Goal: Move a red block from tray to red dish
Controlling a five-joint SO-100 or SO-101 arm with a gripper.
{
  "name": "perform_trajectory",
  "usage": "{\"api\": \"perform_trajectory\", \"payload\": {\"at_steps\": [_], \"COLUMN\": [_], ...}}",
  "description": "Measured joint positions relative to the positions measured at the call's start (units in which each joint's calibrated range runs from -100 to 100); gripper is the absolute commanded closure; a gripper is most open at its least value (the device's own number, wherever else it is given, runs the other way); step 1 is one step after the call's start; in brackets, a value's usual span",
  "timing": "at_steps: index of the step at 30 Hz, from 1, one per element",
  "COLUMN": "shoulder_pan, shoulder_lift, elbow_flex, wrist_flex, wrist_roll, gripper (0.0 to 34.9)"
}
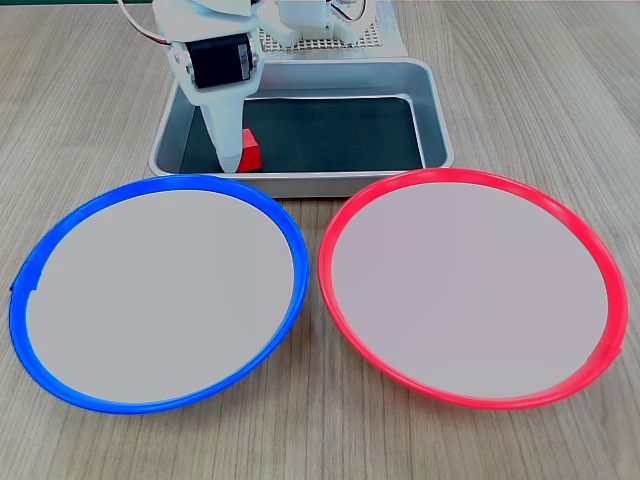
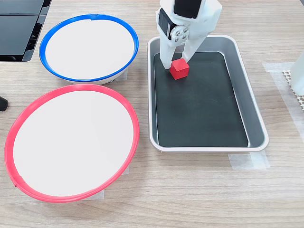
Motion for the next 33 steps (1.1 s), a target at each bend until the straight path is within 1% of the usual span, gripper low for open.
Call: {"api": "perform_trajectory", "payload": {"at_steps": [2,4,6,7,8,9,11,12,14,15,16,18,19,20,22,24,25,26,27,29,30,31,32,33], "shoulder_pan": [-0.9,-2.3,-6.5,-7.9,-10.4,-12.0,-14.2,-16.2,-20.4,-22.3,-23.5,-24.7,-26.4,-27.1,-28.6,-28.6,-28.8,-29.4,-30.0,-30.1,-29.4,-29.3,-29.3,-29.7], "shoulder_lift": [-0.3,-0.9,-3.4,-4.0,-4.7,-5.0,-5.3,-5.2,-5.3,-5.0,-4.8,-4.7,-4.7,-4.7,-4.4,-3.8,-3.2,-2.9,-1.9,-0.3,0.6,0.8,1.1,1.2], "elbow_flex": [0.0,-0.5,-4.4,-5.9,-10.1,-12.2,-14.3,-17.5,-22.1,-23.4,-24.1,-24.1,-23.0,-21.7,-16.7,-12.5,-8.2,-6.4,-3.8,-1.4,-0.8,-0.8,-0.8,-0.5], "wrist_flex": [1.5,6.0,16.6,19.9,26.2,28.1,29.3,29.0,26.3,22.7,16.6,10.8,5.1,2.7,-8.9,-17.0,-24.7,-28.0,-32.8,-36.9,-38.1,-38.5,-39.4,-39.9], "wrist_roll": [0.5,1.0,1.7,1.7,0.9,-0.2,-1.4,-3.4,-7.8,-10.5,-14.0,-15.3,-16.1,-16.2,-16.2,-15.9,-15.1,-14.5,-13.8,-12.9,-12.5,-12.4,-12.1,-11.8], "gripper": [34.7,34.7,34.7,34.7,34.7,34.7,34.7,34.7,34.7,34.7,34.7,34.7,34.7,34.7,34.7,34.7,34.7,34.6,32.7,26.5,20.0,17.2,15.7,15.4]}}
